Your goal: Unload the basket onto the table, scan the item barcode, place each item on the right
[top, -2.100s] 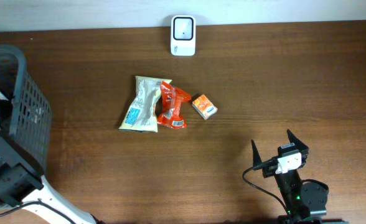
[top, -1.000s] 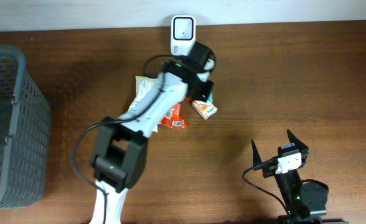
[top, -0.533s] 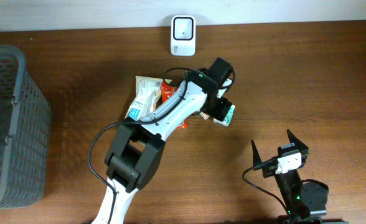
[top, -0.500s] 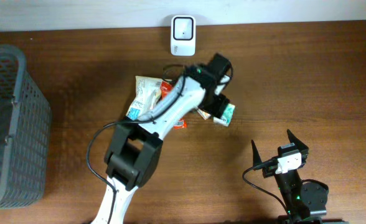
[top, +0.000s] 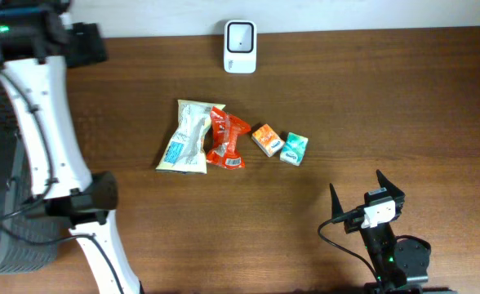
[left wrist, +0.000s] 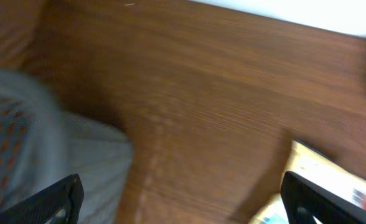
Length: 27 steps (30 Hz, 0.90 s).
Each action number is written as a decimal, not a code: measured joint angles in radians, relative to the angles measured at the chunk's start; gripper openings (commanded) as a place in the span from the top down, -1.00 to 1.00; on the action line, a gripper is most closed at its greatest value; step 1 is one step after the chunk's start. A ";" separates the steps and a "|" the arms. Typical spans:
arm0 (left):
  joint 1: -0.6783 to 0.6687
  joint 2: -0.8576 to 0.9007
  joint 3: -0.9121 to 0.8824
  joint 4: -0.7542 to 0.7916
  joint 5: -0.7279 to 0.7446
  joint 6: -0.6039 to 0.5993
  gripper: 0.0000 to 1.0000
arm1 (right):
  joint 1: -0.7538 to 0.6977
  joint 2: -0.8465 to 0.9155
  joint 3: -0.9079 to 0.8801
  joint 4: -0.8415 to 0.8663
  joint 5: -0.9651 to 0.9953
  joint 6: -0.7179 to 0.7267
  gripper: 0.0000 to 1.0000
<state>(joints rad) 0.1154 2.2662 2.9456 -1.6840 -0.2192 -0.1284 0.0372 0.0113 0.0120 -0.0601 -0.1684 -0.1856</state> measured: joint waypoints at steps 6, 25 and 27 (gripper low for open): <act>0.165 0.000 0.000 -0.002 0.095 0.037 -0.98 | 0.000 0.000 0.000 0.000 0.000 -0.001 -0.97; 0.066 -0.601 -0.770 0.229 -0.025 0.040 -0.98 | 0.000 0.000 0.000 0.000 0.000 0.000 -0.97; 0.047 -0.680 -0.907 0.354 -0.053 0.032 -0.98 | 0.000 0.000 0.000 0.000 0.000 -0.001 -0.97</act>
<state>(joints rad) 0.1623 1.5860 2.0384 -1.3304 -0.2718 -0.0959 0.0376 0.0113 0.0120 -0.0601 -0.1684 -0.1864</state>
